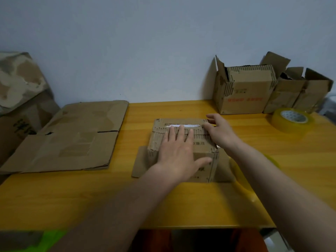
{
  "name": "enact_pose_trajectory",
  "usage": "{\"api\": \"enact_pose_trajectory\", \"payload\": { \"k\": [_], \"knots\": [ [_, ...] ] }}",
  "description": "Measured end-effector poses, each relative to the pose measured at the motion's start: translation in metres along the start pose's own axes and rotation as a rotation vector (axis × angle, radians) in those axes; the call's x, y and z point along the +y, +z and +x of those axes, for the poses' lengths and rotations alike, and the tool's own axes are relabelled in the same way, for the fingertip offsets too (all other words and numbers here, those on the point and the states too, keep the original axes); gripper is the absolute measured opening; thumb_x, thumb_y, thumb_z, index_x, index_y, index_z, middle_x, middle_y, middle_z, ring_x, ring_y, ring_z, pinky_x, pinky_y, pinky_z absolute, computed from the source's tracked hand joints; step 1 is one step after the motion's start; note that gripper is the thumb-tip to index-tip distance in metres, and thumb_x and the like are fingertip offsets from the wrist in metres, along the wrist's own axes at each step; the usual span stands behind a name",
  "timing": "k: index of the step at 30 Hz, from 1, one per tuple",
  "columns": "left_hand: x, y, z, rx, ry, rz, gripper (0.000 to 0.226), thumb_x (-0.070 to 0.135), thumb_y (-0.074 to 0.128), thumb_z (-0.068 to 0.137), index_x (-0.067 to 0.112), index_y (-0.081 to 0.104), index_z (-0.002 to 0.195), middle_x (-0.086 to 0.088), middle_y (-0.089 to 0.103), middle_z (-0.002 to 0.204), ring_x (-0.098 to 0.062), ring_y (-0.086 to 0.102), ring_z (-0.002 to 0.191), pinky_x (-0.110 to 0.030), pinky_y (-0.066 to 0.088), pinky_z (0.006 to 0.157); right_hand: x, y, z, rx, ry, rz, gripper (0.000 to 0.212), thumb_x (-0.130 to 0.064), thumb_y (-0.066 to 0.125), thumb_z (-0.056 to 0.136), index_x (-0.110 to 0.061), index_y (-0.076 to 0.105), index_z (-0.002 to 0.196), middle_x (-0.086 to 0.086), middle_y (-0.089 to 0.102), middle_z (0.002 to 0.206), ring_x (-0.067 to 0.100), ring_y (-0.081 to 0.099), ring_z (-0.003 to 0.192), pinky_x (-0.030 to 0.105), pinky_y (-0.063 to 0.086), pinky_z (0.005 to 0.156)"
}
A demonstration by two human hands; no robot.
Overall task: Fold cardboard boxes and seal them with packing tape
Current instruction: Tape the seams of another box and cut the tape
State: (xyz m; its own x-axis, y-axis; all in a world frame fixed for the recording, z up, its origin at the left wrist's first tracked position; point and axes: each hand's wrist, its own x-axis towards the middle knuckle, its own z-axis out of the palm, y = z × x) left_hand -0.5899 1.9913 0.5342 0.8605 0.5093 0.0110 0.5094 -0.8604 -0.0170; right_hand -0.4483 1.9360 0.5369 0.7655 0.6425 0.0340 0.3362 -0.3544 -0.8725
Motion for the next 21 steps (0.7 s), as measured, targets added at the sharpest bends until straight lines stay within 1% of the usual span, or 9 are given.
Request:
{"api": "enact_pose_trajectory", "payload": {
  "k": [2,5,6,9,11,14,17,19,21],
  "knots": [
    [0.015,-0.002,0.009,0.007,-0.014,0.002,0.101,0.081,0.025,0.083,0.017,-0.002,0.155,-0.007,-0.005,0.163,-0.029,-0.007,0.149,-0.048,-0.001,0.121,0.003,-0.005,0.001,0.029,-0.019,-0.019,0.039,-0.019,0.045,0.100,-0.015,0.042,0.138,0.005,0.047,0.138,0.023,0.049,0.120,0.044,0.048,0.096],
    [0.025,-0.006,0.018,0.000,0.015,0.014,0.098,0.079,0.025,0.085,0.016,0.001,0.156,-0.002,-0.002,0.163,-0.027,-0.004,0.150,-0.048,0.001,0.121,0.010,-0.017,-0.001,0.012,-0.070,-0.020,0.035,-0.008,0.042,0.099,-0.013,0.050,0.133,0.003,0.052,0.134,0.016,0.050,0.115,0.027,0.050,0.085],
    [0.025,-0.006,0.021,-0.003,0.042,0.008,0.095,0.078,0.026,0.086,0.019,0.001,0.156,0.001,-0.003,0.163,-0.027,-0.006,0.150,-0.048,0.000,0.121,0.012,-0.021,-0.002,0.002,-0.076,0.019,0.035,-0.004,0.041,0.099,-0.011,0.050,0.133,0.004,0.052,0.133,0.015,0.050,0.115,0.025,0.049,0.085],
    [0.020,-0.007,0.025,-0.045,0.094,-0.032,0.088,0.075,0.030,0.088,0.028,-0.003,0.155,0.008,-0.008,0.162,-0.025,-0.011,0.149,-0.050,-0.002,0.120,0.019,-0.037,-0.007,0.000,-0.059,0.110,0.037,0.002,0.040,0.098,-0.007,0.049,0.133,0.010,0.053,0.134,0.021,0.052,0.122,0.033,0.046,0.100],
    [0.018,-0.009,0.029,-0.073,0.049,-0.053,0.088,0.075,0.029,0.088,0.028,-0.004,0.155,0.009,-0.008,0.162,-0.027,-0.010,0.149,-0.052,-0.002,0.120,0.026,-0.050,-0.010,0.030,-0.081,-0.012,0.035,0.001,0.043,0.098,-0.008,0.053,0.130,0.009,0.056,0.131,0.022,0.053,0.122,0.034,0.043,0.103],
    [0.025,-0.012,0.035,-0.088,0.017,-0.066,0.093,0.075,0.031,0.088,0.020,-0.003,0.155,0.003,-0.009,0.162,-0.026,-0.010,0.149,-0.051,0.001,0.120,0.045,-0.068,-0.018,0.068,-0.055,-0.222,0.032,-0.003,0.051,0.095,-0.005,0.057,0.126,0.010,0.058,0.129,0.023,0.053,0.119,0.030,0.043,0.099],
    [0.025,-0.016,0.040,-0.135,0.058,-0.092,0.103,0.076,0.042,0.083,0.015,0.001,0.155,-0.001,-0.008,0.163,-0.024,-0.007,0.150,-0.046,0.004,0.122,0.066,-0.079,-0.036,0.090,0.026,-0.468,0.032,-0.019,0.064,0.090,-0.008,0.058,0.120,0.011,0.058,0.125,0.025,0.054,0.113,0.035,0.045,0.094],
    [0.017,-0.019,0.042,-0.126,0.056,-0.152,0.105,0.077,0.050,0.078,0.020,0.007,0.155,0.000,-0.001,0.163,-0.025,-0.001,0.149,-0.047,0.010,0.120,0.077,-0.082,-0.054,0.043,0.087,-0.678,0.042,-0.032,0.069,0.085,-0.009,0.057,0.118,0.012,0.053,0.126,0.028,0.048,0.116,0.034,0.040,0.093],
    [0.010,-0.020,0.040,-0.105,0.067,-0.174,0.103,0.077,0.049,0.079,0.023,0.006,0.155,0.002,0.002,0.163,-0.022,0.001,0.149,-0.046,0.009,0.120,0.088,-0.080,-0.070,-0.064,0.150,-0.899,0.052,-0.043,0.069,0.082,-0.012,0.053,0.122,0.009,0.046,0.131,0.030,0.037,0.125,0.037,0.035,0.101]
  ]
}}
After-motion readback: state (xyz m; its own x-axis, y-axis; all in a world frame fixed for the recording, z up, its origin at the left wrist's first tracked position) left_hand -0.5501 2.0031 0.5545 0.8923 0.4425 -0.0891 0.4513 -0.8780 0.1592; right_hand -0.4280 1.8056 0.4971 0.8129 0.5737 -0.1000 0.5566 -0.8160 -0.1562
